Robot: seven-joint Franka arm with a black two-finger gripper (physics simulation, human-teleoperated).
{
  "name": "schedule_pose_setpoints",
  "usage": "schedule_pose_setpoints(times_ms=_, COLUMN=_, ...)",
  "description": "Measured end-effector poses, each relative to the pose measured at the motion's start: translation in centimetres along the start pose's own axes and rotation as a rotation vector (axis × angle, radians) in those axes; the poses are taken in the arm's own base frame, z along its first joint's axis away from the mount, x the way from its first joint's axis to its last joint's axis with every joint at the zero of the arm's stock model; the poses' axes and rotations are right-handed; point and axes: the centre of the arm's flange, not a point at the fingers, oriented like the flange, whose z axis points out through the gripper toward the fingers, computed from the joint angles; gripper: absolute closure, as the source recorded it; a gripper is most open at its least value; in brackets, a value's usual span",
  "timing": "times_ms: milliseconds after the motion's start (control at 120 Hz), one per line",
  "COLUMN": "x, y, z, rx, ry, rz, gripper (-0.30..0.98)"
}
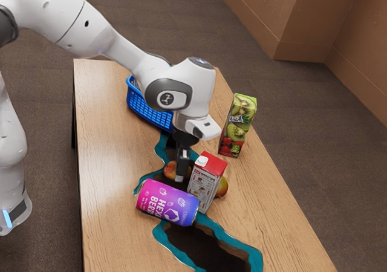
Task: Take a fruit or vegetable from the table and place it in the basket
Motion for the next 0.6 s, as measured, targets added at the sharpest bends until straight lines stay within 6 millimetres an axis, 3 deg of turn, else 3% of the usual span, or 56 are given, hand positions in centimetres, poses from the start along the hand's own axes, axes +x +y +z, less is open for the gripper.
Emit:
schedule_pose_setpoints(times_ms=150, x=-0.2, y=-0.1, z=-0.5, rx=0.016, ry=0.01, rz=-0.002, gripper=0.36)
schedule_pose_setpoints(times_ms=267, x=-0.4, y=0.5, z=-2.6, rx=0.058, ry=0.054, rz=0.005, gripper=0.43)
schedule_pose_setpoints(times_ms=375, x=-1.1, y=1.2, z=-6.1, rx=0.111, ry=0.126, rz=0.002, gripper=0.44)
schedule_pose_setpoints(times_ms=483, x=-2.3, y=1.0, z=-11.0, rx=0.191, ry=0.226, rz=-0.025, gripper=0.41)
schedule_pose_setpoints(times_ms=600, x=-4.2, y=-2.4, z=-17.1, rx=0.305, ry=0.331, rz=-0.119, gripper=0.38)
